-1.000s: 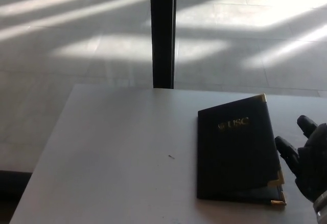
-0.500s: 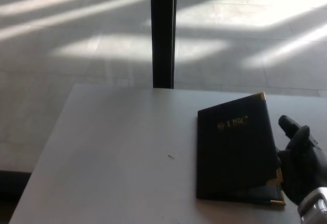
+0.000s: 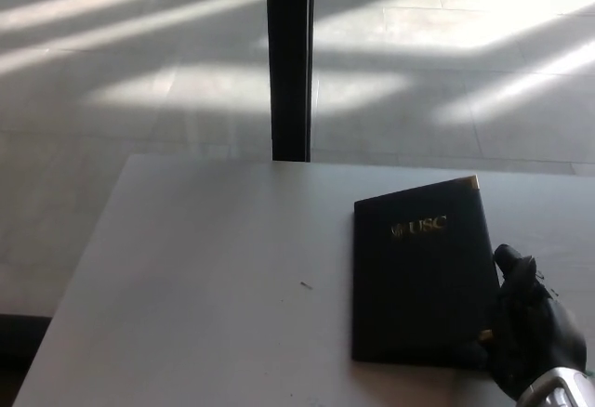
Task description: There is a diary kept infront of the robot and the robot uses its right hand to grab its cover and puses it to the left to open it.
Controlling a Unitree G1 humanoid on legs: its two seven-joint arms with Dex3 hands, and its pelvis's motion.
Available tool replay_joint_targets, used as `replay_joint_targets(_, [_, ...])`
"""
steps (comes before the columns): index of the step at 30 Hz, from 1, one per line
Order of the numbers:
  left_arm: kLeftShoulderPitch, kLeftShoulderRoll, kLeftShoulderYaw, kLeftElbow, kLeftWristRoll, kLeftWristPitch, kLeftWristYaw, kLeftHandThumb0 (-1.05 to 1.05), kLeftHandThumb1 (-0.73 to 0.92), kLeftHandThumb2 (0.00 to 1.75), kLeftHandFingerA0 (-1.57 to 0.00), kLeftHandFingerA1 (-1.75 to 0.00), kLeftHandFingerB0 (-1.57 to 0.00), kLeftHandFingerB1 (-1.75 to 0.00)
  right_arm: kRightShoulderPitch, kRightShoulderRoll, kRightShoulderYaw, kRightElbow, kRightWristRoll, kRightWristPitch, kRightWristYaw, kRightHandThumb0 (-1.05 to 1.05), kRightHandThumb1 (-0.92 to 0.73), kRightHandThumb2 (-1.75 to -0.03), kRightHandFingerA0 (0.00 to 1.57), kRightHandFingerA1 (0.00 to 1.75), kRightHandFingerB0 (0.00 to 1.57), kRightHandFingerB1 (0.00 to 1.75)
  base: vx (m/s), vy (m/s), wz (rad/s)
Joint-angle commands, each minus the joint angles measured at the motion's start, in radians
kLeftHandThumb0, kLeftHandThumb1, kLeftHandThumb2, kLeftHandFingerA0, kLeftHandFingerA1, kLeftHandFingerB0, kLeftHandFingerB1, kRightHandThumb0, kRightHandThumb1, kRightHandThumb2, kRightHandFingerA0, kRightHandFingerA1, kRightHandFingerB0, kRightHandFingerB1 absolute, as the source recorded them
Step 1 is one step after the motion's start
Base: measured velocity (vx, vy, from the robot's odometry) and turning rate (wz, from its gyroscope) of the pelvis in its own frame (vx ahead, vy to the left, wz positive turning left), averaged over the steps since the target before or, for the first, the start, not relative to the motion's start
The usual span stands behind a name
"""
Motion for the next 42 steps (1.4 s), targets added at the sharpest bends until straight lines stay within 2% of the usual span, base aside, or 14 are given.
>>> replay_joint_targets(1, [0.005,0.016,0.002,0.000,-0.015,-0.019,0.005,-1.05,0.74,1.52,-0.61,-1.49,-0.35,-1.26,-0.008,0.134,0.034,-0.002,0.035,-0.015,-0.051,-0.92,-0.92,-0.78,0.19,0.42,0.11,0.35,0.00,0.000,0.00])
replay_joint_targets(8, [0.005,0.023,0.006,0.004,-0.016,-0.017,0.011,-1.05,0.75,1.51,-0.62,-1.49,-0.38,-1.27,-0.122,0.170,0.085,-0.016,0.031,-0.042,-0.108,-0.93,-0.92,-0.80,0.18,0.41,0.10,0.34,0.00,0.000,0.00])
replay_joint_targets(9, [0.005,0.023,0.007,0.006,-0.016,-0.018,0.014,-1.05,0.74,1.51,-0.63,-1.49,-0.39,-1.29,-0.149,0.169,0.093,-0.017,0.027,-0.045,-0.118,-0.37,-0.50,-1.13,0.00,0.50,0.02,0.51,0.00,0.000,0.00])
replay_joint_targets(12, [0.011,0.024,0.003,0.002,-0.012,-0.026,0.006,-1.05,0.73,1.52,-0.64,-1.51,-0.41,-1.30,-0.191,0.158,0.113,-0.014,0.012,-0.055,-0.123,-0.37,-0.50,-1.13,0.00,0.50,0.02,0.51,0.00,0.000,0.00])
replay_joint_targets(13, [0.008,0.027,0.006,0.003,-0.017,-0.019,-0.001,-1.05,0.73,1.52,-0.61,-1.49,-0.36,-1.28,-0.242,0.155,0.120,-0.011,0.005,-0.046,-0.137,-0.92,-0.92,-0.78,0.23,0.42,0.12,0.37,0.00,0.000,0.00])
replay_joint_targets(14, [0.005,0.027,0.002,0.001,-0.012,-0.015,0.014,-1.05,0.74,1.52,-0.64,-1.50,-0.43,-1.31,-0.290,0.150,0.140,0.004,-0.021,-0.054,-0.135,-0.92,-0.92,-0.77,0.26,0.46,0.14,0.40,0.00,0.000,0.00])
replay_joint_targets(17, [0.004,0.026,-0.002,-0.002,-0.009,-0.018,0.014,-1.05,0.75,1.52,-0.64,-1.51,-0.43,-1.31,-0.333,0.153,0.159,0.018,-0.030,-0.057,-0.144,-0.90,-0.92,-0.74,0.28,0.44,0.19,0.40,0.01,0.000,0.05])
replay_joint_targets(20, [0.007,0.026,-0.002,-0.004,-0.011,-0.019,0.008,-1.05,0.76,1.53,-0.61,-1.50,-0.36,-1.28,-0.363,0.153,0.219,0.037,-0.063,-0.074,-0.143,-0.90,-0.92,-0.73,0.32,0.45,0.22,0.41,0.02,-0.001,0.06])
replay_joint_targets(21, [0.006,0.026,-0.005,-0.005,-0.007,-0.019,0.009,-1.05,0.76,1.53,-0.61,-1.49,-0.36,-1.27,-0.370,0.155,0.255,0.042,-0.081,-0.079,-0.129,-0.76,-0.71,-1.17,0.33,0.59,0.07,0.46,0.00,0.000,0.00])
replay_joint_targets(22, [0.003,0.029,-0.007,-0.002,-0.006,-0.018,0.010,-1.05,0.75,1.53,-0.58,-1.48,-0.33,-1.25,-0.375,0.160,0.275,0.048,-0.089,-0.086,-0.131,-0.89,-0.92,-0.71,0.36,0.46,0.28,0.42,0.00,0.000,0.00])
replay_joint_targets(32, [-0.009,0.036,-0.022,-0.001,0.000,-0.025,0.011,-1.05,0.73,1.52,-0.60,-1.50,-0.38,-1.30,-0.295,0.114,0.448,0.082,-0.167,-0.115,-0.080,-0.89,-0.91,-0.75,0.28,0.45,0.17,0.41,0.00,0.000,0.00])
replay_joint_targets(33, [-0.006,0.037,-0.020,-0.003,-0.006,-0.025,0.007,-1.05,0.72,1.52,-0.61,-1.50,-0.39,-1.30,-0.259,0.102,0.442,0.096,-0.156,-0.071,-0.088,-0.89,-0.91,-0.74,0.27,0.43,0.16,0.39,0.00,0.000,0.00])
replay_joint_targets(39, [-0.020,0.048,-0.037,0.004,0.011,-0.027,0.014,-1.05,0.70,1.51,-0.59,-1.48,-0.39,-1.29,-0.220,0.080,0.429,0.220,-0.188,-0.109,-0.073,-0.87,-0.92,-0.72,0.23,0.47,0.14,0.42,0.00,0.000,0.00])
replay_joint_targets(42, [-0.030,0.045,-0.048,0.000,0.013,-0.027,0.025,-1.05,0.71,1.49,-0.66,-1.48,-0.48,-1.32,-0.242,0.075,0.431,0.272,-0.218,-0.120,-0.072,-0.88,-0.92,-0.74,0.23,0.47,0.14,0.41,0.00,0.000,0.00])
